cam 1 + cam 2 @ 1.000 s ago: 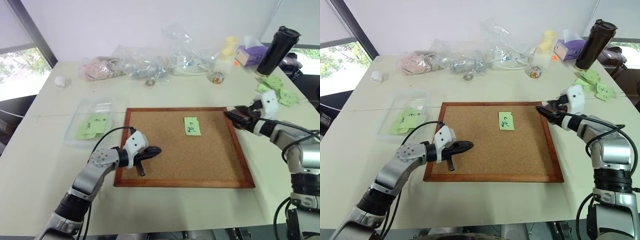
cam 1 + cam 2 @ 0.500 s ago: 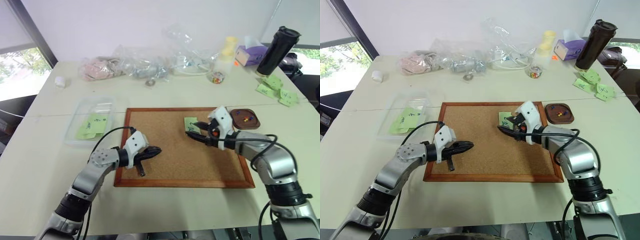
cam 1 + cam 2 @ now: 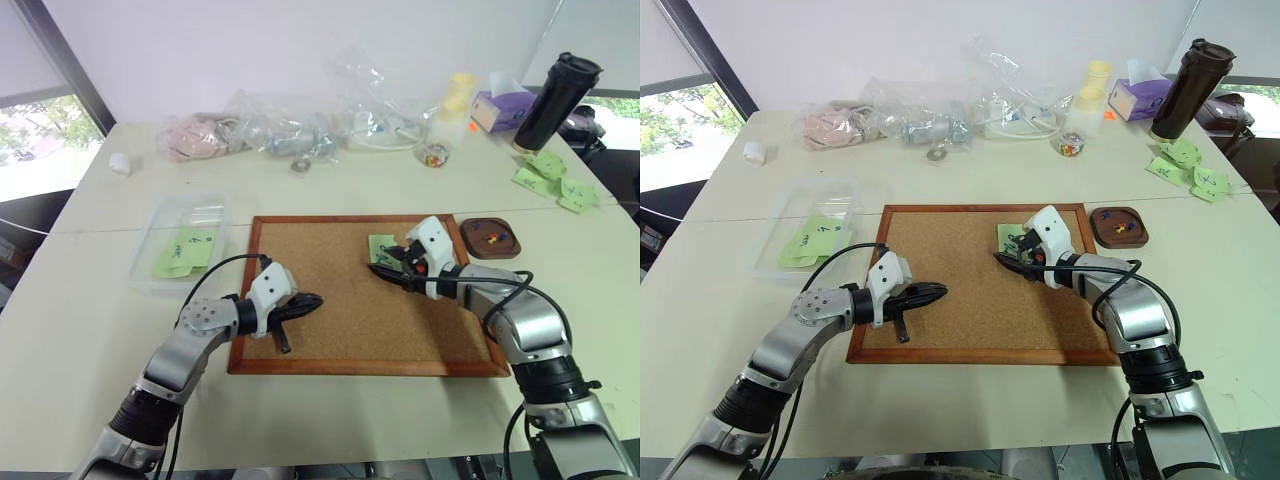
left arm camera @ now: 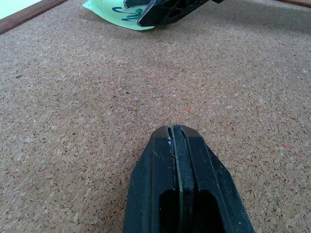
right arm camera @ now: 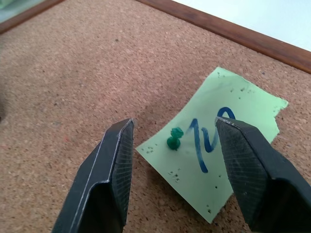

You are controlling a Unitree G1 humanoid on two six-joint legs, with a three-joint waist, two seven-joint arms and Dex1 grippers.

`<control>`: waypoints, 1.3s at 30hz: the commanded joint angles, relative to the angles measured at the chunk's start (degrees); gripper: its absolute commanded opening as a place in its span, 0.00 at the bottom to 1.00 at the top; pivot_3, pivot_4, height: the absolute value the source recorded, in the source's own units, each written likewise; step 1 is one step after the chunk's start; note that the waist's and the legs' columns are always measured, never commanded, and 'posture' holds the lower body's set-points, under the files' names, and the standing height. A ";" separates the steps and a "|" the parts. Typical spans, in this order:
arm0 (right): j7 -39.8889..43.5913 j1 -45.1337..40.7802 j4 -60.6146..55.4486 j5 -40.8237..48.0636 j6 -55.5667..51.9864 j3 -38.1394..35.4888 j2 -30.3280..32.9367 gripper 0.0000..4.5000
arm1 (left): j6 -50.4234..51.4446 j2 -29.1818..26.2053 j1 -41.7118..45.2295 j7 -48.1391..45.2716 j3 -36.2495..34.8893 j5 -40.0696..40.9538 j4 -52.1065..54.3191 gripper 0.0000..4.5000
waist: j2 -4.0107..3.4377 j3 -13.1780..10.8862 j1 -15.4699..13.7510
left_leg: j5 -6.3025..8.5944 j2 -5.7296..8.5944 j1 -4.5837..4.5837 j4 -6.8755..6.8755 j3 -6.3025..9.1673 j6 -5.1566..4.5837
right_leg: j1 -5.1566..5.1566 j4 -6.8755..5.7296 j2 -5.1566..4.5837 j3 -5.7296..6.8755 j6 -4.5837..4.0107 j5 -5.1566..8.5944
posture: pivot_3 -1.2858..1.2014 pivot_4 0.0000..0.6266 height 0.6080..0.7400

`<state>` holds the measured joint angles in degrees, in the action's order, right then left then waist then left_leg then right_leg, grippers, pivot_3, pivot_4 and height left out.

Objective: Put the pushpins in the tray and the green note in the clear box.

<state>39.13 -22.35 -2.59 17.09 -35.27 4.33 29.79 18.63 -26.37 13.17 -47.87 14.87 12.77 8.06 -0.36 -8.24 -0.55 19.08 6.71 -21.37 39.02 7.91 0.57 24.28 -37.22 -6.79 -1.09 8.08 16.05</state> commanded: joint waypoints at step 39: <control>11.07 -1.84 -31.65 8.91 -9.20 0.33 13.52 0.00 | 18.13 3.90 12.22 -0.79 -9.41 15.43 0.14 0.67 | 0.22 -0.13 -0.15 | 0.00 0.02 -0.07 0.05 0.03 -0.01 | 0.03 0.01 -0.01 0.02 0.00 0.00 | 0.52 0.24 1.00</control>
<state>49.20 -22.72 -31.48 24.89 -45.14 4.55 42.49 36.13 -23.10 23.93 -48.35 6.98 26.01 7.19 -0.14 -8.37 -0.70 19.08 6.72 -21.45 39.07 7.95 0.56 24.32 -37.21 -6.81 -1.06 8.08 16.05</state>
